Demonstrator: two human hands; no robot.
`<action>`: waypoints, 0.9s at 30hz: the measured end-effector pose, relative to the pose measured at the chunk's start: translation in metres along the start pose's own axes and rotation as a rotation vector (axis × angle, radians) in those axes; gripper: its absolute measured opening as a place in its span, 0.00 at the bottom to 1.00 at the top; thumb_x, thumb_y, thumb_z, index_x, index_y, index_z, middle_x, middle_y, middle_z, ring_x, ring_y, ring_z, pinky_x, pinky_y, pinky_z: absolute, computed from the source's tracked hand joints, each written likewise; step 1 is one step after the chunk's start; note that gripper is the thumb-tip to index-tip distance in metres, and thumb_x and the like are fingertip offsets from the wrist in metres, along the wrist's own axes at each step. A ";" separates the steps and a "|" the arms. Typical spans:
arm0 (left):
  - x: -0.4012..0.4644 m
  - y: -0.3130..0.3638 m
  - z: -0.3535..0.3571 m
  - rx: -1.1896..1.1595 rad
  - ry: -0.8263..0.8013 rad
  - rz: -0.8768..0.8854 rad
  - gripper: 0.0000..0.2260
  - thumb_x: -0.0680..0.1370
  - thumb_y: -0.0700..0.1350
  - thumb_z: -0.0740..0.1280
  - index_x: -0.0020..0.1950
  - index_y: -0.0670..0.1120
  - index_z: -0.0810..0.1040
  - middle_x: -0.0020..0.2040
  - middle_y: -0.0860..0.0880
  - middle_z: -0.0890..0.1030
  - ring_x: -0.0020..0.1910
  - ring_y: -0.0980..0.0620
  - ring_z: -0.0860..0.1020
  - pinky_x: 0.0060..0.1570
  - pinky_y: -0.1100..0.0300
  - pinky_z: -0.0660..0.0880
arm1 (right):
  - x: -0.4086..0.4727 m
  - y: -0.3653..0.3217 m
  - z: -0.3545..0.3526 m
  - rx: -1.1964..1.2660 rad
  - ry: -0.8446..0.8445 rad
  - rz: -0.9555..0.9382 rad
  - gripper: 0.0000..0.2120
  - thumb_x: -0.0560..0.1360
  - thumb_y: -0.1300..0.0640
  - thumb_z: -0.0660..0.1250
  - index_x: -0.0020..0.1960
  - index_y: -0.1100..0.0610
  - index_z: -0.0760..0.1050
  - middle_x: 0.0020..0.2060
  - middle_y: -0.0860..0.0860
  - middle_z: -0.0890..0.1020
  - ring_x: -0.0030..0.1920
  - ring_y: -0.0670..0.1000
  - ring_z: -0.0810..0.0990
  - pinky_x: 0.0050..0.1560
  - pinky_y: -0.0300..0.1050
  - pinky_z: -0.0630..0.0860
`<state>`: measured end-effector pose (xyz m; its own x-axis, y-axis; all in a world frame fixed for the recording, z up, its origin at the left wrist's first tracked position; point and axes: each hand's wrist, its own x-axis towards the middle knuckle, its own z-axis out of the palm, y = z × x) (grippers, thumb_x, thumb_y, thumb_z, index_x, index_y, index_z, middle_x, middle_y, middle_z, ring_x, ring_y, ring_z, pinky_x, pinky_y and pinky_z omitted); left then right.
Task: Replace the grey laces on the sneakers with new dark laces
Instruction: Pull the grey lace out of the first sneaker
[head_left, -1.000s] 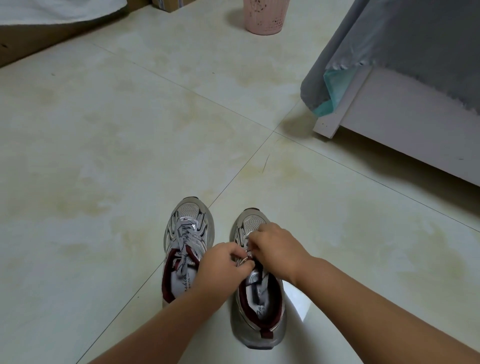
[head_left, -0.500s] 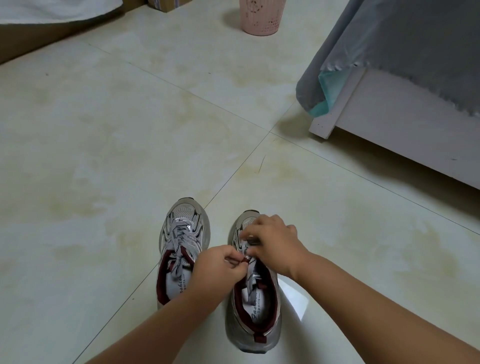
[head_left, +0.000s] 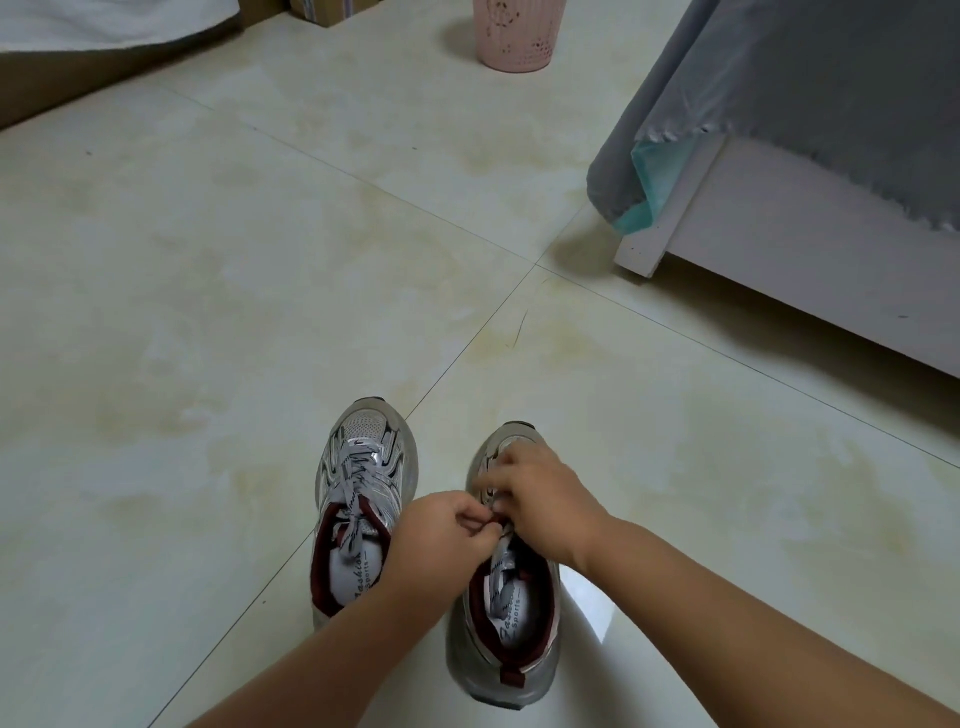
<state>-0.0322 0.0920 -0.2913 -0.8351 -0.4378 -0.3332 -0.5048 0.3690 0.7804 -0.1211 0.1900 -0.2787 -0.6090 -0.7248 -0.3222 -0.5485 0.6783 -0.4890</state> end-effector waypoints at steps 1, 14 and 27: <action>0.001 0.000 0.000 0.005 0.001 -0.001 0.01 0.70 0.40 0.72 0.40 0.45 0.82 0.28 0.58 0.76 0.25 0.66 0.73 0.34 0.73 0.71 | 0.000 -0.003 0.000 -0.058 -0.018 -0.024 0.13 0.75 0.61 0.62 0.56 0.53 0.79 0.54 0.51 0.73 0.60 0.52 0.67 0.53 0.41 0.65; -0.019 -0.003 0.002 0.031 -0.008 -0.003 0.11 0.69 0.40 0.72 0.31 0.52 0.76 0.29 0.56 0.77 0.27 0.64 0.75 0.37 0.68 0.74 | 0.013 -0.005 0.001 -0.128 -0.148 -0.112 0.12 0.71 0.62 0.67 0.52 0.53 0.81 0.53 0.52 0.78 0.59 0.53 0.72 0.55 0.44 0.72; -0.016 -0.009 -0.001 -0.066 0.021 -0.036 0.12 0.70 0.38 0.71 0.30 0.51 0.75 0.27 0.54 0.75 0.26 0.65 0.73 0.30 0.72 0.70 | 0.012 0.023 -0.018 0.114 0.211 0.319 0.08 0.74 0.68 0.60 0.46 0.60 0.77 0.52 0.56 0.76 0.51 0.56 0.76 0.44 0.39 0.64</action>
<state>-0.0139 0.0947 -0.2925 -0.8113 -0.4672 -0.3515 -0.5187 0.2978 0.8014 -0.1516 0.1989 -0.2796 -0.8496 -0.4307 -0.3046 -0.2526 0.8390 -0.4819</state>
